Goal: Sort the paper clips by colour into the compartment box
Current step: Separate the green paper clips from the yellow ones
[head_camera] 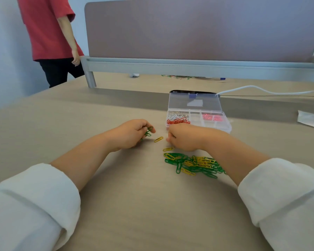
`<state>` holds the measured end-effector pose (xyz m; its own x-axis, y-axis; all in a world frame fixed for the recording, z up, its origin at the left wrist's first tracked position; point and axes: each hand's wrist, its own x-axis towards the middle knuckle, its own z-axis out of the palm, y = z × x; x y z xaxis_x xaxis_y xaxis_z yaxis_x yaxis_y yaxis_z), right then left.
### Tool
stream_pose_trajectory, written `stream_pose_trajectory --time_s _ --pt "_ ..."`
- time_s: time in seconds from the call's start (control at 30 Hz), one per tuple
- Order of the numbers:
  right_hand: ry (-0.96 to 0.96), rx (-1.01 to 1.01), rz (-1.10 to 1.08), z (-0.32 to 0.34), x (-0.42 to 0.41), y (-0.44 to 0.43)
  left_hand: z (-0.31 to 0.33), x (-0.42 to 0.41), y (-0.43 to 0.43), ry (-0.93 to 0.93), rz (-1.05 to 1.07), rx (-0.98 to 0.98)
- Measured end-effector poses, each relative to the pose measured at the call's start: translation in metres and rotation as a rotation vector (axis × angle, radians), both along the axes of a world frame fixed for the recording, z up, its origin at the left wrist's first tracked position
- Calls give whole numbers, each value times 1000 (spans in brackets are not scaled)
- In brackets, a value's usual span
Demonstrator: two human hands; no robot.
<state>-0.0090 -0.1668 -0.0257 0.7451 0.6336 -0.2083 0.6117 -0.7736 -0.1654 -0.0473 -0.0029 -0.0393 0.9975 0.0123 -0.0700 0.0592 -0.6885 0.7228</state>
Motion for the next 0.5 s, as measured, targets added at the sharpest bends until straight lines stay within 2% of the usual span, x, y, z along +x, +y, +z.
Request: stream_pose_trajectory --time_s 0.13,0.33,0.5 --pt "5 135 -33 4 0 -5 -4 4 1 -24 48 -30" --pt "181 390 -99 6 1 -25 -8 8 -16 -42 231 -409" --pt "246 396 -131 0 -3 -42 -10 17 -35 -38 223 -547"
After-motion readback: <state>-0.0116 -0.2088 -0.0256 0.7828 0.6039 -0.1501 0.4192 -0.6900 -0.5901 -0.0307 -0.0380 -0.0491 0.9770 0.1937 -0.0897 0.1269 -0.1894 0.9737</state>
